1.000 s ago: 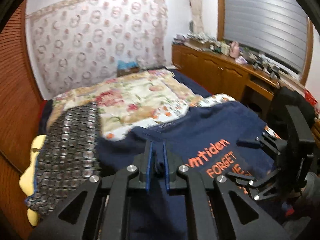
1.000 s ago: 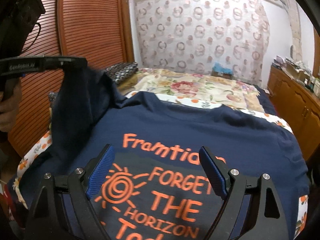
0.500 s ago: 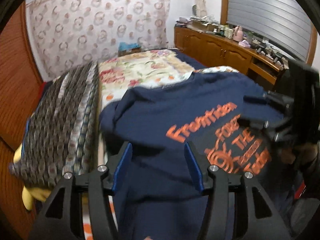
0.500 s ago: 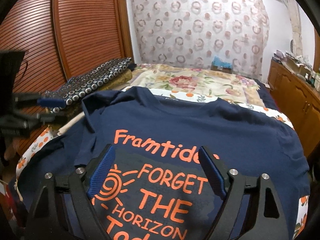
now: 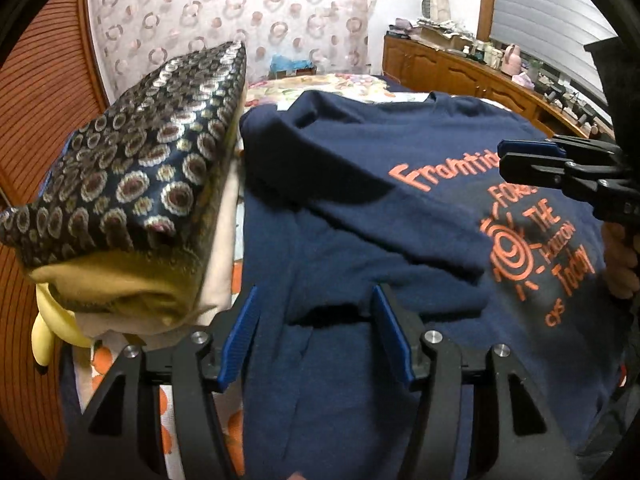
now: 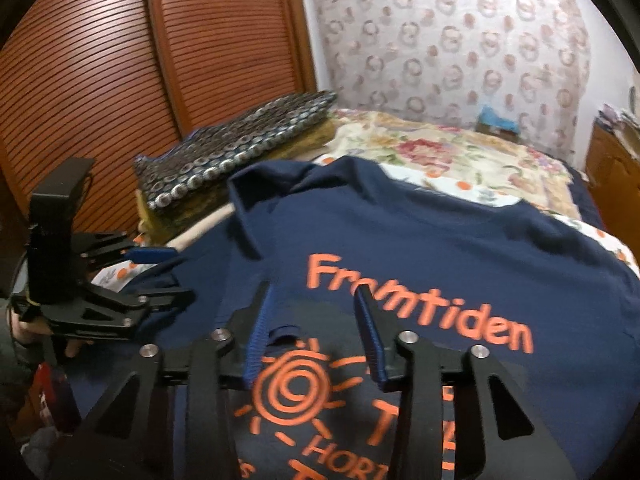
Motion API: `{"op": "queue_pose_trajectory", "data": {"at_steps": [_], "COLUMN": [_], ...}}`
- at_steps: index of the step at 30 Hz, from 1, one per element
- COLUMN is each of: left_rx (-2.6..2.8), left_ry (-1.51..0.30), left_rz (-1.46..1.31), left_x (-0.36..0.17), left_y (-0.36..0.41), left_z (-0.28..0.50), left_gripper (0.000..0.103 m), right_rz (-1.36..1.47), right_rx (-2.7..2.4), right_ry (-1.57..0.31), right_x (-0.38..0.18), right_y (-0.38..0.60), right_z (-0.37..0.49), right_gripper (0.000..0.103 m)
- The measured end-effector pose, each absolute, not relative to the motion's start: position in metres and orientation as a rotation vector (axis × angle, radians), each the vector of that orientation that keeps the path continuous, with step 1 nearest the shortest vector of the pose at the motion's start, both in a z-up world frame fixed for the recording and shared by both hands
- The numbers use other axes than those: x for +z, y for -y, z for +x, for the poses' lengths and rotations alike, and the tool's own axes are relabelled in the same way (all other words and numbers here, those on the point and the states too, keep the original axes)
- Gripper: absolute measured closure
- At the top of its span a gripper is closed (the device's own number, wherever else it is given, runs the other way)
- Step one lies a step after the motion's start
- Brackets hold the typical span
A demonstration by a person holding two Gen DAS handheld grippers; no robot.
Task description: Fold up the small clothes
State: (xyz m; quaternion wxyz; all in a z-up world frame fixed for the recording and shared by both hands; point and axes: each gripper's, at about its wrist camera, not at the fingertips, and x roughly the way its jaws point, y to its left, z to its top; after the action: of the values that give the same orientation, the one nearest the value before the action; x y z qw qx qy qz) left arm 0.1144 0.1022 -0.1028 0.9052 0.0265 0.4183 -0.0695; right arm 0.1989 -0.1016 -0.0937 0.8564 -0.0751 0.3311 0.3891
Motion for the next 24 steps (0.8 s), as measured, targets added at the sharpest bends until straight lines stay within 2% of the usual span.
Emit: {"op": "queue_pose_trajectory", "data": {"at_steps": [4,17,20,21,24], "left_rx": [-0.148,-0.142,-0.143,-0.142,-0.139], "left_ry": [-0.868,-0.871,-0.872,-0.872,-0.873], "left_rz": [0.026,0.031,0.028,0.030,0.029], "left_x": [-0.104,-0.102,-0.102,-0.102,-0.102], "left_y": [-0.107,-0.108,-0.109,-0.109,-0.110], "left_z": [0.114,0.115,0.119,0.119,0.119], "left_gripper": [0.043,0.040,0.039,0.039,0.038], "right_rz": [-0.168,-0.222,-0.246,-0.250,-0.242], "right_rx": [0.871,0.963,0.963,0.965,0.983], "right_ry": [-0.727,-0.819,-0.823,-0.820,-0.811], "right_x": [-0.100,-0.121,-0.124,-0.124,-0.120], "right_y": [0.088,0.054,0.049,0.049,0.047], "right_z": [0.197,0.196,0.197,0.197,0.196], "right_gripper": [0.070,0.076,0.086,0.093,0.100]}}
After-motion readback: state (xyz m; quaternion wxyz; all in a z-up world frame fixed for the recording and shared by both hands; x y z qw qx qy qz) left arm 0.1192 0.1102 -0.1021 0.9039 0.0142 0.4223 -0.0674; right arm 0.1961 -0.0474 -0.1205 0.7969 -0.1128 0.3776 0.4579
